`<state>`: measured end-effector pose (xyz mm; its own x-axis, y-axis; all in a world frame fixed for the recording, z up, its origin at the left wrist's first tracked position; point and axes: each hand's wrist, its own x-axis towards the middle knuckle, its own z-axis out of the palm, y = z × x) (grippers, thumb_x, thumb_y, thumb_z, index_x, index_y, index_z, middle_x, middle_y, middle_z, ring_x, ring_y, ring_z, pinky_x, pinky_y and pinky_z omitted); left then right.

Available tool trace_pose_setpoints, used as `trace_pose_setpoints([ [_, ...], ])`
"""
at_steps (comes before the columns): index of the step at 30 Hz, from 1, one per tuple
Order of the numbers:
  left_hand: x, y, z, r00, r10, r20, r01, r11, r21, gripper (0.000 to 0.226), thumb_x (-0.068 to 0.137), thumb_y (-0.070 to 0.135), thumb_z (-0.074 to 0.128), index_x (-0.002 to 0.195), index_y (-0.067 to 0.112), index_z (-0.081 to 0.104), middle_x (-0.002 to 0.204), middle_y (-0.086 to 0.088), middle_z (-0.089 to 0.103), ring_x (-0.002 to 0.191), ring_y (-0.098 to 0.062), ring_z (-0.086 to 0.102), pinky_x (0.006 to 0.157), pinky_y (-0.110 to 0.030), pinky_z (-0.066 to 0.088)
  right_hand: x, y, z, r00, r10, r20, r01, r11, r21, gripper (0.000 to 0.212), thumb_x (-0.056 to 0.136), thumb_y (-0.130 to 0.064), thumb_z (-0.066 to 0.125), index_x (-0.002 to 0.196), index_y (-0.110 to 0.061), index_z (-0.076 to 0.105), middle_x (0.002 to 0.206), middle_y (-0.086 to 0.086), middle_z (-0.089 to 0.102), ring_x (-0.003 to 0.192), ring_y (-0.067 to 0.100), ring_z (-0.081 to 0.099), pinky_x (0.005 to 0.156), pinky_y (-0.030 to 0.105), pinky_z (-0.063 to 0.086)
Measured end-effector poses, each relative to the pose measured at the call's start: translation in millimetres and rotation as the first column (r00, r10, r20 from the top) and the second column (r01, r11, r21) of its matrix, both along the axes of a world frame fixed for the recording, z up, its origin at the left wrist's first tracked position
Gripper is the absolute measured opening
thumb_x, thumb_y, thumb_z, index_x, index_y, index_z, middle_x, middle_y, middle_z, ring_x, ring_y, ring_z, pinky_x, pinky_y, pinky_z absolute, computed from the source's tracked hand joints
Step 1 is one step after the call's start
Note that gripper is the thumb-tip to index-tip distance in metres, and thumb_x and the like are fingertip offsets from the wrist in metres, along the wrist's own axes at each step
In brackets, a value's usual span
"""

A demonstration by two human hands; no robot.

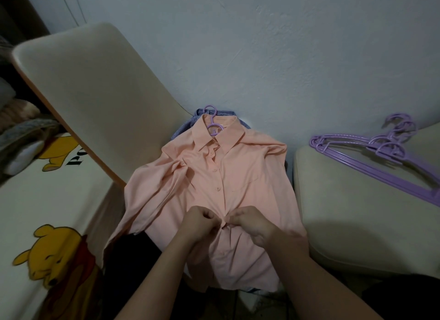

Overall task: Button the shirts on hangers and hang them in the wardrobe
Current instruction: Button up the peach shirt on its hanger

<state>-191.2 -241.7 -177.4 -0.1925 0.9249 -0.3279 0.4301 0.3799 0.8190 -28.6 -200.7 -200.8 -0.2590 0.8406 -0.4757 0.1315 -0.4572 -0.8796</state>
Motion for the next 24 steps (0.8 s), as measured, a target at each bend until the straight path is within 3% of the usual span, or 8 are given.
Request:
trace_pose_setpoints([
  [5, -1, 1, -2, 1.000, -0.013, -0.004, 0.013, 1.000, 0.001, 0.015, 0.083, 0.004, 0.073, 0.068, 0.002, 0.074, 0.059, -0.007, 0.069, 0.054, -0.015, 0.059, 0.061, -0.025, 0.050, 0, 1, -2, 0.999, 0.023, 0.029, -0.024, 1.000, 0.001, 0.016, 0.081, 0.006, 0.069, 0.071, -0.006, 0.074, 0.067, 0.007, 0.070, 0.067, 0.015, 0.063, 0.071, 0.024, 0.051],
  [9, -1, 1, -3, 1.000, 0.001, -0.004, -0.001, 1.000, -0.011, 0.018, 0.086, 0.000, 0.067, 0.070, 0.005, 0.074, 0.062, -0.007, 0.070, 0.054, -0.014, 0.060, 0.055, -0.022, 0.050, -3, 2, -3, 0.998, 0.024, 0.057, -0.024, 1.000, 0.007, 0.017, 0.081, 0.004, 0.068, 0.069, -0.007, 0.072, 0.068, 0.009, 0.068, 0.069, 0.017, 0.061, 0.071, 0.026, 0.050],
  [13, -3, 4, -2, 1.000, 0.006, -0.002, -0.006, 1.000, -0.024, 0.021, 0.086, -0.002, 0.065, 0.070, 0.009, 0.074, 0.065, -0.008, 0.071, 0.059, -0.017, 0.062, 0.062, -0.026, 0.052, -2, 2, -2, 0.997, 0.029, 0.068, -0.030, 0.999, 0.020, 0.019, 0.081, 0.006, 0.066, 0.069, -0.007, 0.072, 0.067, 0.009, 0.066, 0.065, 0.014, 0.059, 0.067, 0.022, 0.049],
  [17, -4, 2, -1, 1.000, 0.005, -0.020, -0.005, 1.000, -0.001, 0.019, 0.086, 0.000, 0.066, 0.071, 0.008, 0.073, 0.065, -0.006, 0.071, 0.060, -0.017, 0.063, 0.063, -0.026, 0.052, 0, 0, -3, 0.999, 0.003, 0.052, -0.005, 1.000, 0.028, 0.012, 0.082, 0.000, 0.070, 0.074, -0.007, 0.074, 0.069, 0.008, 0.069, 0.065, 0.013, 0.061, 0.069, 0.022, 0.050],
  [21, -4, -9, 1, 0.981, -0.028, -0.190, 0.052, 0.992, 0.118, 0.008, 0.084, 0.011, 0.070, 0.080, 0.017, 0.067, 0.077, 0.005, 0.071, 0.076, -0.014, 0.065, 0.064, -0.011, 0.044, 1, -9, -3, 0.999, -0.008, 0.037, 0.004, 0.996, 0.093, 0.011, 0.083, -0.009, 0.068, 0.078, -0.009, 0.078, 0.079, 0.010, 0.075, 0.075, 0.017, 0.066, 0.082, 0.031, 0.052],
  [24, 0, -26, -2, 0.958, -0.081, -0.276, 0.122, 0.983, 0.135, 0.030, 0.075, 0.040, 0.079, 0.083, 0.021, 0.057, 0.075, 0.006, 0.067, 0.075, -0.012, 0.063, 0.069, -0.024, 0.048, 5, -19, -3, 0.994, 0.056, 0.095, -0.071, 0.984, 0.163, 0.013, 0.082, -0.017, 0.065, 0.078, -0.017, 0.078, 0.082, 0.002, 0.076, 0.082, 0.015, 0.068, 0.089, 0.035, 0.052],
])
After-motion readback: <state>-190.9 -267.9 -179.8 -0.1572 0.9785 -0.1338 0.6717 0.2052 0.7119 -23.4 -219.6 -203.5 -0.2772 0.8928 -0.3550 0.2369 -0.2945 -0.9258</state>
